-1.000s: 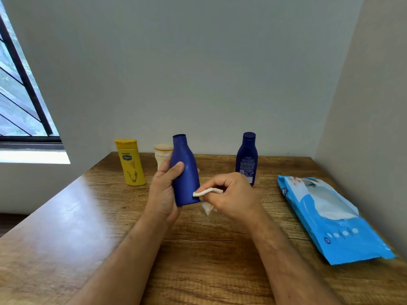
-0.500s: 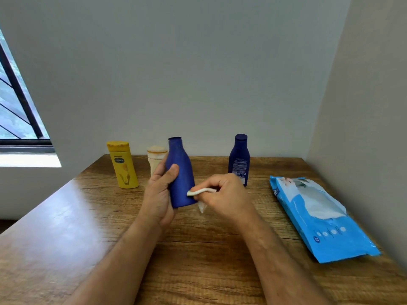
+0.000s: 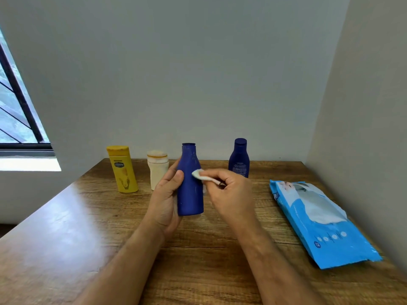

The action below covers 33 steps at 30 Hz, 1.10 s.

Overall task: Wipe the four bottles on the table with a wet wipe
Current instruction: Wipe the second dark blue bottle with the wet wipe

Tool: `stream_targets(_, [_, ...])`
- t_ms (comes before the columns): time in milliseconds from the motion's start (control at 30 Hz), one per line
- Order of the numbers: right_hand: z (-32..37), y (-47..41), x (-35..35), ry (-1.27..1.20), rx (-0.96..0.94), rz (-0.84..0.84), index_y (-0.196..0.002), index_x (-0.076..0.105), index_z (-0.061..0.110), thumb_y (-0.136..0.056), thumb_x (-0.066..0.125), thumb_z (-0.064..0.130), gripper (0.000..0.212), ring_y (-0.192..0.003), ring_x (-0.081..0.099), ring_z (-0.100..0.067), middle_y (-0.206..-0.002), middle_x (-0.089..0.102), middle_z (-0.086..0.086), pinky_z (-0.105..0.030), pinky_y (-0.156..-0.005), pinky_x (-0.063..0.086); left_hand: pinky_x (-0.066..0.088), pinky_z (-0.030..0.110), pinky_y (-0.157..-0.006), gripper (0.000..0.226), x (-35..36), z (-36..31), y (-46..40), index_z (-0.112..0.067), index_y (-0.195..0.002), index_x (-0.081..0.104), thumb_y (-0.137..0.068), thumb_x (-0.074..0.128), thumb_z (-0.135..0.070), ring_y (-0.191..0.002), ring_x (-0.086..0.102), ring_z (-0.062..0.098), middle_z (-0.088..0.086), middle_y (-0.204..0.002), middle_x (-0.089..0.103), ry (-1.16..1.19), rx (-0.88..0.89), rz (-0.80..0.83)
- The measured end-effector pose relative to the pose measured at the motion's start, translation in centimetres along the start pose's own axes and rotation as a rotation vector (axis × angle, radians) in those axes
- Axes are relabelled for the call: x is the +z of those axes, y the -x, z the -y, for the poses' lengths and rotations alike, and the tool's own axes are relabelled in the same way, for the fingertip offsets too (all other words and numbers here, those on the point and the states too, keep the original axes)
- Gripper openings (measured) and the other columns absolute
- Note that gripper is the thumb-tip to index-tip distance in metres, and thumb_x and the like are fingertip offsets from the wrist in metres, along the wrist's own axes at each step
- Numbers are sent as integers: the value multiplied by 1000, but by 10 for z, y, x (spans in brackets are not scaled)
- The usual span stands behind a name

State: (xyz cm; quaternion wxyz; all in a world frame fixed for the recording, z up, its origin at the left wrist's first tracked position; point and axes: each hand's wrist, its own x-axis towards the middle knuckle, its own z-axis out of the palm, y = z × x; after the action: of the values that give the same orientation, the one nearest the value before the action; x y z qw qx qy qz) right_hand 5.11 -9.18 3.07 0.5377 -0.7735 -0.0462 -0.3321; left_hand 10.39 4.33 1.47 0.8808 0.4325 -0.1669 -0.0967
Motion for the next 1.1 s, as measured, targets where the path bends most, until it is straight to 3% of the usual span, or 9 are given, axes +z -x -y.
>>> stream_targets(67, [-6,-1,1,117,-20,127,-100,80,23,-87,72,8,21,-94,66,3,-100,74,14,-12,-79,53,59,39,-85,42,-2,-3,-2,-21,-129,62,-88,56,-23,-94,72,21,8,-115,74,22,30,-45])
stream_targets(200, [-8,1,1,240,-29,360,-100,80,25,-87,71,10,22,-89,61,9,-97,69,17,-7,-78,49,50,54,-99,51,-8,-6,-5,-19,-137,56,-88,59,-27,-104,65,29,15,-128,67,34,35,-129])
stream_targets(367, [-9,0,3,220,-76,117,-106,76,25,-92,68,19,17,-90,63,0,-98,68,14,-21,-80,57,61,37,-85,52,0,1,0,-23,-138,56,-86,58,-24,-101,71,21,9,-125,71,-78,-23,-9])
stream_targets(467, [-9,-2,2,165,-86,-59,-108,74,24,-93,68,19,17,-91,63,0,-98,68,14,-18,-77,56,61,36,-75,51,2,4,2,-22,-137,56,-86,57,-22,-99,72,20,7,-126,71,-89,-53,45])
stream_targets(533, [-8,-2,2,183,-100,-83,-108,73,24,-94,67,21,16,-91,62,0,-98,68,14,-15,-76,54,61,37,-78,52,3,4,3,-22,-139,55,-87,57,-23,-102,71,20,6,-127,70,-84,-55,54])
stream_targets(633, [-8,0,3,237,-111,56,-105,75,24,-92,68,19,16,-92,62,0,-100,68,12,-14,-78,54,60,37,-86,53,1,2,1,-21,-140,55,-87,56,-23,-101,70,21,7,-123,71,-19,-15,-2])
stream_targets(767, [-8,3,4,319,-82,365,-99,79,27,-89,70,19,15,-86,63,-4,-95,69,12,-22,-78,57,61,41,-81,54,-4,-4,-3,-25,-140,55,-86,59,-26,-100,68,23,8,-127,68,85,24,-102])
stream_targets(833, [-6,4,3,335,-94,407,-99,79,26,-88,71,20,15,-88,64,-4,-95,70,13,-22,-80,57,62,44,-82,53,-5,-6,-2,-26,-139,56,-86,59,-27,-101,69,24,7,-128,68,101,14,-118])
stream_targets(1100, [-7,-1,3,197,-97,-41,-106,72,26,-94,68,27,13,-86,63,0,-95,67,15,-15,-73,55,60,41,-84,48,3,0,3,-20,-135,60,-88,54,-28,-99,71,23,12,-124,71,73,-92,24])
